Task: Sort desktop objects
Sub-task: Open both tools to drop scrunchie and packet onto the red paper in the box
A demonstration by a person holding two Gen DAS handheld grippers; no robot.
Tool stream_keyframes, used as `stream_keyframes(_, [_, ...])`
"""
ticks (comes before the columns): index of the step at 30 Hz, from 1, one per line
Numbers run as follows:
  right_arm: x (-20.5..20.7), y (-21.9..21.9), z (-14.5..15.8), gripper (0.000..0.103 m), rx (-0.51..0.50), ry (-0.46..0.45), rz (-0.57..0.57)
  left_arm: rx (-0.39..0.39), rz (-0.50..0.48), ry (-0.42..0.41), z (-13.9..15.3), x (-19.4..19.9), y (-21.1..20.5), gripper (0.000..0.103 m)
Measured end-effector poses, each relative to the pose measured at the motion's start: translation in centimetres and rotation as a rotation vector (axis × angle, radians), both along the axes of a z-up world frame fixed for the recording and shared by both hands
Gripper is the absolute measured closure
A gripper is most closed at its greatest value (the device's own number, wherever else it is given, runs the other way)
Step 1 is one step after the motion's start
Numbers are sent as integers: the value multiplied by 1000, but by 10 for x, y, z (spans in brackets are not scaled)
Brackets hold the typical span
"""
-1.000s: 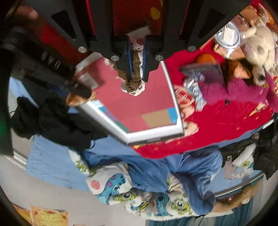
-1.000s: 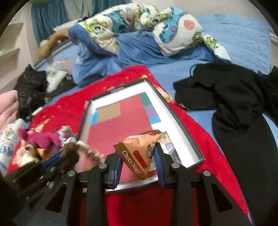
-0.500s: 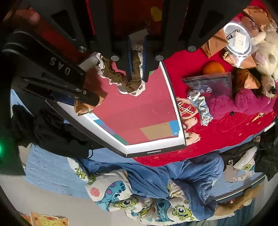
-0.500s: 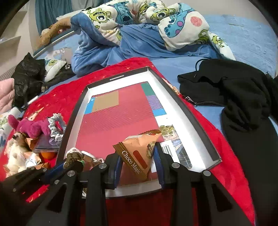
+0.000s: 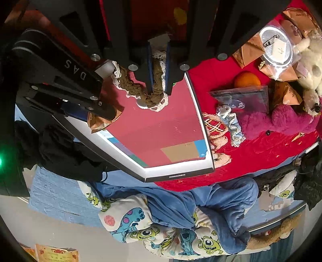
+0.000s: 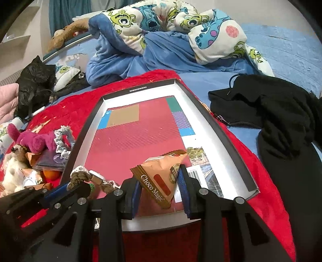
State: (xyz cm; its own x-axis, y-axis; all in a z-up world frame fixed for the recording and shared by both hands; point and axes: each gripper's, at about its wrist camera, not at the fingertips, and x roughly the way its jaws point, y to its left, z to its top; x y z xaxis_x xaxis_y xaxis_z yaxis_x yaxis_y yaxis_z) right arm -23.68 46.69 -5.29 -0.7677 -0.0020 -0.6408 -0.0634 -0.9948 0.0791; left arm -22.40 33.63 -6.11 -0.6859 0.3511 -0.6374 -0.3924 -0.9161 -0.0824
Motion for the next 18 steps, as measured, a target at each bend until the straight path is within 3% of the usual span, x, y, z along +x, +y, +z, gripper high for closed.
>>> stream_keyframes(7, [0, -2, 0, 70, 3, 1, 0, -5, 1, 7, 0, 0, -1, 92])
stream_keyframes(11, [0, -3, 1, 70, 17, 0, -1, -40, -4, 14, 0, 2, 5, 84])
stream_keyframes(14, [1, -2, 1, 70, 9, 5, 4, -68, -40, 43, 2, 10, 13, 63])
stream_keyframes(15, [1, -1, 1, 70, 5, 8, 5, -78, -35, 64, 3, 13, 14, 50])
stream_keyframes(18, [4, 0, 2, 70, -10, 20, 11, -70, -39, 81, 6, 15, 13, 41])
